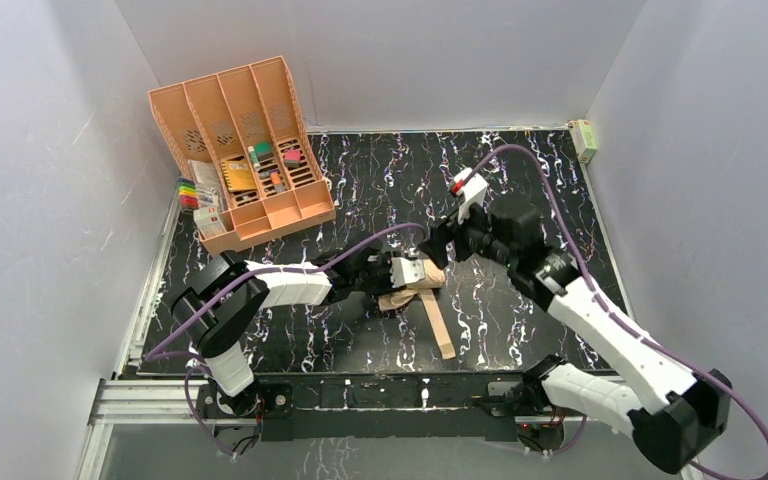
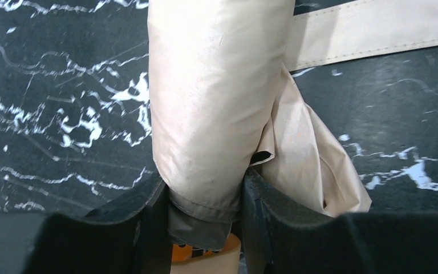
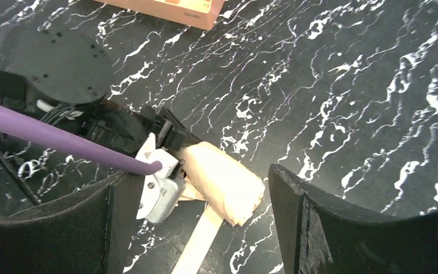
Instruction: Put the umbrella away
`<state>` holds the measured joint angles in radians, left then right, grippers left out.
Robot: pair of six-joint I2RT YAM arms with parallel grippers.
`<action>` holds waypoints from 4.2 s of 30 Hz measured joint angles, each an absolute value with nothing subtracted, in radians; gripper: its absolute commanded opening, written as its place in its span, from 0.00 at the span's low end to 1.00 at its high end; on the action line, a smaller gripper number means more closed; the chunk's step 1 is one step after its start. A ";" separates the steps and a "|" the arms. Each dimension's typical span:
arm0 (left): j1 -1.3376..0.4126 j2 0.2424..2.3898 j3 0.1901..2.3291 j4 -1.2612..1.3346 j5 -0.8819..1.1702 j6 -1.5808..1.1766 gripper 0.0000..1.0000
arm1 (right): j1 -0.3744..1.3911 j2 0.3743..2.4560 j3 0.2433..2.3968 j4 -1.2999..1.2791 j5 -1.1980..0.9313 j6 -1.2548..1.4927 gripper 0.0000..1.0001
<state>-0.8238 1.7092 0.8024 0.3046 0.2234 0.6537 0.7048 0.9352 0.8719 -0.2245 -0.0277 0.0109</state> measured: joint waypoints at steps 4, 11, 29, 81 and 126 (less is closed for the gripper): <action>-0.822 1.708 0.794 0.336 0.157 0.651 0.00 | 0.487 1.055 0.918 -0.237 -0.339 0.039 0.87; -0.848 1.713 0.777 0.378 0.006 0.661 0.00 | 0.331 1.305 1.038 -0.268 -0.715 0.004 0.87; -0.960 1.797 0.699 0.594 -0.464 0.858 0.00 | 0.282 1.812 1.322 -0.678 -1.178 -0.500 0.88; -1.049 1.803 0.689 0.632 -0.383 0.951 0.00 | 0.405 1.913 1.359 -0.537 -0.675 -0.912 0.90; -1.050 1.804 0.682 0.648 -0.376 0.966 0.00 | 0.448 1.966 1.325 -0.700 -0.695 -0.969 0.67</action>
